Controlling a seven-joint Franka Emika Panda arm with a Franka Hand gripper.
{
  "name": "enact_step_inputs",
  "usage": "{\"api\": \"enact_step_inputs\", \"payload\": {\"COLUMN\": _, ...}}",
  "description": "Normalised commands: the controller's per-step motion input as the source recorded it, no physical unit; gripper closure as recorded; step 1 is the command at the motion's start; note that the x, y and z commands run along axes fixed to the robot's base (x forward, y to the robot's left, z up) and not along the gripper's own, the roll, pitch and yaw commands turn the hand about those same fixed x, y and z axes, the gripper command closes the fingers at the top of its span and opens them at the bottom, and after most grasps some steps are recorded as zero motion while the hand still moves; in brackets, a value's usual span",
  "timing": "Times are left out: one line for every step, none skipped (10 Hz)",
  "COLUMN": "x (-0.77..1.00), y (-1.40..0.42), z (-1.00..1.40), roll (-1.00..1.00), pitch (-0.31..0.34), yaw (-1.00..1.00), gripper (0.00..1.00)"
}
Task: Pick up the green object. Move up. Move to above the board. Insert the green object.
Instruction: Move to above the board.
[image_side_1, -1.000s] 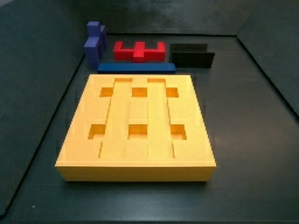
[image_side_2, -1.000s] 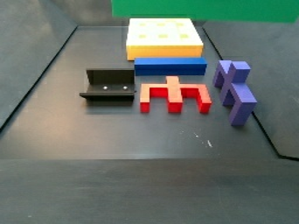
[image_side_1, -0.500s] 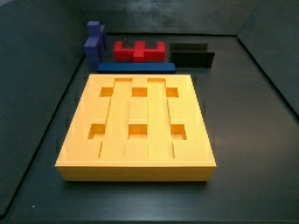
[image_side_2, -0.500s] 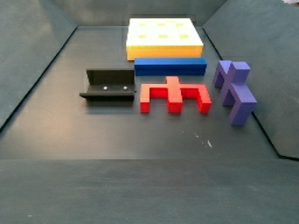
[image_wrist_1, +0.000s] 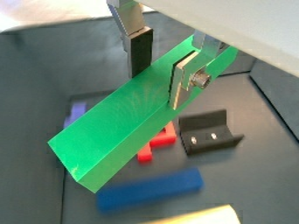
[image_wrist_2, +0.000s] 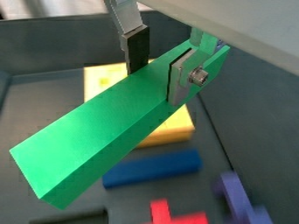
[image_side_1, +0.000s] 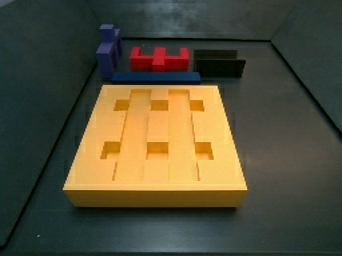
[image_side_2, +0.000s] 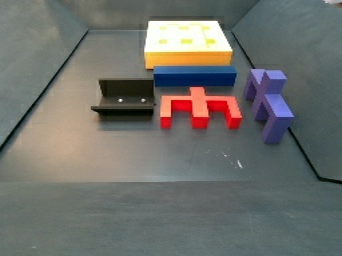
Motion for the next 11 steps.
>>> {"api": "enact_step_inputs", "payload": {"x": 0.10, "y": -1.40, "z": 0.16, "roll": 0.02, "pitch": 0.041, "yaw": 1.00, "gripper": 1.00}}
{"api": "enact_step_inputs", "payload": {"x": 0.12, "y": -1.40, "z": 0.17, "roll": 0.03, "pitch": 0.055, "yaw": 1.00, "gripper": 1.00}}
{"api": "enact_step_inputs", "payload": {"x": 0.15, "y": -1.40, "z": 0.17, "roll": 0.03, "pitch": 0.068, "yaw": 1.00, "gripper": 1.00}}
{"api": "enact_step_inputs", "payload": {"x": 0.22, "y": -1.40, "z": 0.18, "roll": 0.03, "pitch": 0.091, "yaw": 1.00, "gripper": 1.00}}
{"api": "enact_step_inputs", "payload": {"x": 0.12, "y": -0.47, "z": 0.07, "roll": 0.05, "pitch": 0.121, "yaw": 1.00, "gripper": 1.00}}
{"api": "enact_step_inputs", "payload": {"x": 0.10, "y": -0.22, "z": 0.05, "roll": 0.05, "pitch": 0.133, "yaw": 1.00, "gripper": 1.00}}
{"api": "enact_step_inputs", "payload": {"x": 0.06, "y": -0.08, "z": 0.03, "roll": 0.05, "pitch": 0.137, "yaw": 1.00, "gripper": 1.00}}
{"api": "enact_step_inputs", "payload": {"x": 0.04, "y": -0.08, "z": 0.03, "roll": 0.06, "pitch": 0.138, "yaw": 1.00, "gripper": 1.00}}
{"api": "enact_step_inputs", "payload": {"x": 0.04, "y": -0.06, "z": 0.03, "roll": 0.08, "pitch": 0.167, "yaw": 1.00, "gripper": 1.00}}
{"api": "enact_step_inputs", "payload": {"x": 0.05, "y": -0.04, "z": 0.03, "roll": 0.09, "pitch": 0.207, "yaw": 0.98, "gripper": 1.00}}
{"api": "enact_step_inputs", "payload": {"x": 0.06, "y": -0.04, "z": 0.03, "roll": 0.09, "pitch": 0.194, "yaw": 0.62, "gripper": 1.00}}
